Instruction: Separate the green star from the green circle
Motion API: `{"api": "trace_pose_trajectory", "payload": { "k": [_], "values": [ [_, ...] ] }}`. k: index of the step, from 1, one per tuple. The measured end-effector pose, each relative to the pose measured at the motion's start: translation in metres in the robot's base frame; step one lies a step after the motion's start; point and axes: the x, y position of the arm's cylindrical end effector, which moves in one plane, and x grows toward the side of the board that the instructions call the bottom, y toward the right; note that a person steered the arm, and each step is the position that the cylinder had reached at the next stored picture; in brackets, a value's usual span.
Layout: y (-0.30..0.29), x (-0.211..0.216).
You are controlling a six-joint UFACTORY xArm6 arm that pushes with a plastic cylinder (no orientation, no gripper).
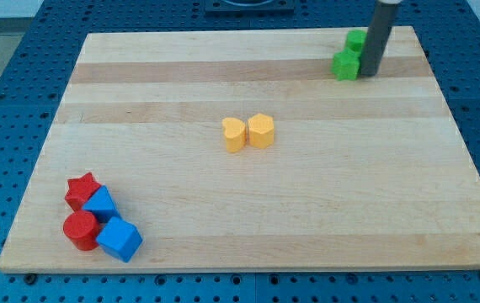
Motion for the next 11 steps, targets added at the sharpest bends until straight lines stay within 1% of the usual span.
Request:
{"api": "trace_pose_trajectory", "payload": {
  "k": [2, 3, 4, 5, 6, 7, 9, 10, 11],
  "values": [
    [-0.071, 0.045],
    [-0.072, 0.065],
    [0.025, 0.061],
    [0.061, -0.024],
    [0.059, -0.059],
    [0.046, -0.052],
    [0.014, 0.018],
    [0.006, 0.044],
    [0.056, 0.022]
  ]
}}
